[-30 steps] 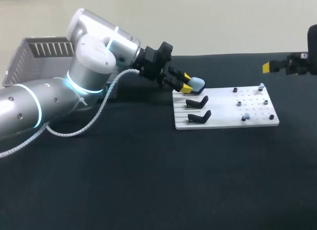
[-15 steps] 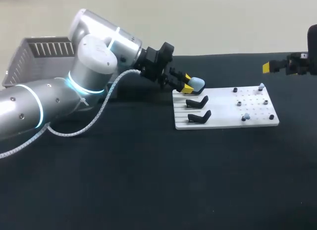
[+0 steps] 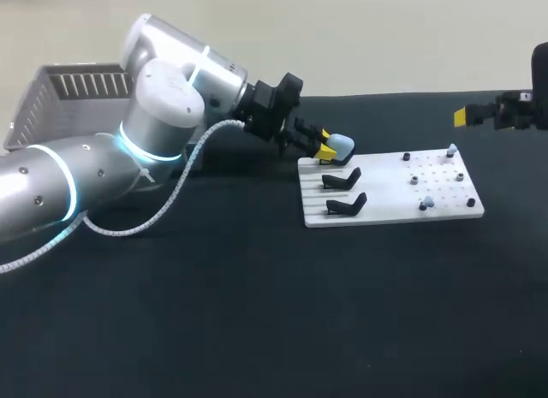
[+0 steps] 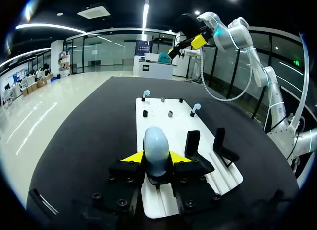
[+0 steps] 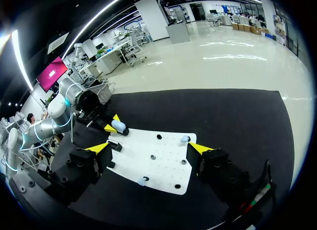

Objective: Pick up each earbud case from the left stands, insert the matching earbuds, close the lid, and place the case in the box.

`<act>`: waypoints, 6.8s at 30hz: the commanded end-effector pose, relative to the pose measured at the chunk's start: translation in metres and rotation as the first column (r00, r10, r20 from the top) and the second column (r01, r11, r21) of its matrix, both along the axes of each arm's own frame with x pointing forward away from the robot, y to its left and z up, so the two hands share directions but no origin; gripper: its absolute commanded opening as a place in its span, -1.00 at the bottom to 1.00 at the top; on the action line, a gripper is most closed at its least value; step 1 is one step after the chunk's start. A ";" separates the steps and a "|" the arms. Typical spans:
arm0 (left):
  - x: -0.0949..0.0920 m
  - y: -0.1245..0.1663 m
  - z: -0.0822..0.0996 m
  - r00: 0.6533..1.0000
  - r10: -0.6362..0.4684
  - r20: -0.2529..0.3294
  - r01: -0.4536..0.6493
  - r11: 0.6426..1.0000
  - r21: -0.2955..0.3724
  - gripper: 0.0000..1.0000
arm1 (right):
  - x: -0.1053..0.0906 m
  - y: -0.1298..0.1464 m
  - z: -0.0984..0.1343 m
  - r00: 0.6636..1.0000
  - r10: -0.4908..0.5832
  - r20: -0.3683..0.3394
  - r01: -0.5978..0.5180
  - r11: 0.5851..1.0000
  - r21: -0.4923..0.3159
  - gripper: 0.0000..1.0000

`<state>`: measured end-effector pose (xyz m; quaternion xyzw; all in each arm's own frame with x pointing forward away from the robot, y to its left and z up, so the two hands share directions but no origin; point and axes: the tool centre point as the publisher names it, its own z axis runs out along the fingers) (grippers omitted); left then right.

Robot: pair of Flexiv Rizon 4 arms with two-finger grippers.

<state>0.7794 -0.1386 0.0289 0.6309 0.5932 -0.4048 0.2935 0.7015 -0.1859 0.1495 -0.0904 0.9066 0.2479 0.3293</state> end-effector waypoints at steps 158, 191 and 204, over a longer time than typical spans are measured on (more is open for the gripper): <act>-0.077 0.067 0.118 0.997 0.063 0.050 -0.040 0.922 -0.384 -1.00 | 0.009 0.226 0.012 0.956 0.270 -0.112 -0.292 0.913 -0.285 1.00; -0.077 0.067 0.118 0.997 0.063 0.050 -0.040 0.922 -0.384 -1.00 | 0.015 0.063 0.003 0.975 -0.017 -0.220 -0.089 0.881 -0.465 1.00; -0.077 0.067 0.118 0.997 0.063 0.050 -0.040 0.922 -0.384 -1.00 | 0.034 0.017 -0.042 0.935 -0.072 -0.347 -0.147 0.811 -0.567 1.00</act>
